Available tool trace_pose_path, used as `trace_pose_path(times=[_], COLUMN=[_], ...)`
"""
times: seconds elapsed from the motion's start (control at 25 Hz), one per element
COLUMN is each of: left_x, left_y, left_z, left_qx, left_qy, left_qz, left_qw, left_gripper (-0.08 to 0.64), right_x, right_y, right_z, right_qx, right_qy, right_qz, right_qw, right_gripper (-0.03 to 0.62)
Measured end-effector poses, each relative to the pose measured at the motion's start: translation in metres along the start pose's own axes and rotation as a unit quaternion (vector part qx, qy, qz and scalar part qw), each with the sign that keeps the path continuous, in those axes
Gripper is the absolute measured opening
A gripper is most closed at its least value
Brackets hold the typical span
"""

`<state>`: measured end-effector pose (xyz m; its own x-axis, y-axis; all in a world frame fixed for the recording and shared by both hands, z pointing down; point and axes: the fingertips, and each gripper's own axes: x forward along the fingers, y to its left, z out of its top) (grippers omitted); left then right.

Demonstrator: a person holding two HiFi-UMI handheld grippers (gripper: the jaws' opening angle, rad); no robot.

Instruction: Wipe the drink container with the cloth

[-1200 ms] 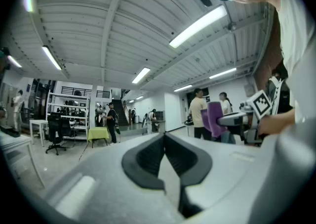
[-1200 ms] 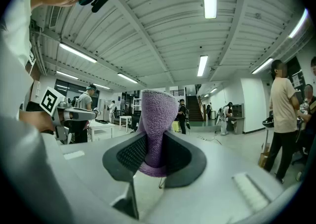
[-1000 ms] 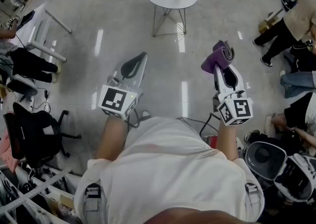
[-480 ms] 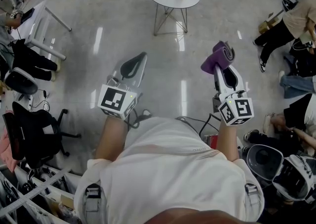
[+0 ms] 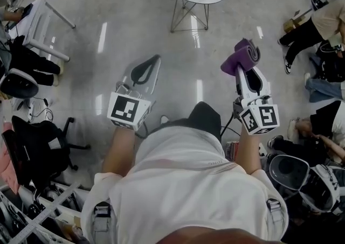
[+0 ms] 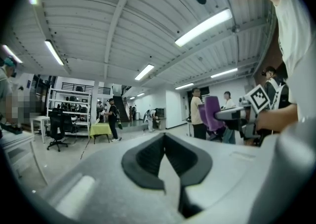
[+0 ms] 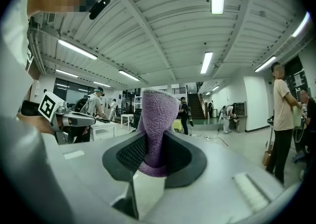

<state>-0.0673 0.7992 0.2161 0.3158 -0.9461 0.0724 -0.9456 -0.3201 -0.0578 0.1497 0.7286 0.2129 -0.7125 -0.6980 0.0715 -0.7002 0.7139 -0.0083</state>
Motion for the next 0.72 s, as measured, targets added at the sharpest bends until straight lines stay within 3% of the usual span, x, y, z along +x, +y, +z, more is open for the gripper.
trace_pose_path(times=[0.36,0.56,0.72], left_x=[0.054,0.108,0.172], left_y=[0.038,0.062,0.075], left_z=[0.003,0.008,0.013], left_qx=[-0.01,0.004,0.013], left_qy=[-0.007,-0.012,-0.004], left_qz=[-0.023,-0.02,-0.017], left_qw=[0.9997,0.9997,0.9998], left_gripper=[0.002,0.002,0.002], right_x=[0.057,0.103,0.146], right_y=[-0.02,-0.058,-0.112], right_z=[-0.001,-0.01,-0.004], right_qx=[0.006,0.018,0.021], right_qy=[0.003,0.001,-0.007], right_qz=[-0.008,-0.01,-0.003], right_qw=[1.0,1.0,1.0], right_gripper=[0.097,0.097,0.097])
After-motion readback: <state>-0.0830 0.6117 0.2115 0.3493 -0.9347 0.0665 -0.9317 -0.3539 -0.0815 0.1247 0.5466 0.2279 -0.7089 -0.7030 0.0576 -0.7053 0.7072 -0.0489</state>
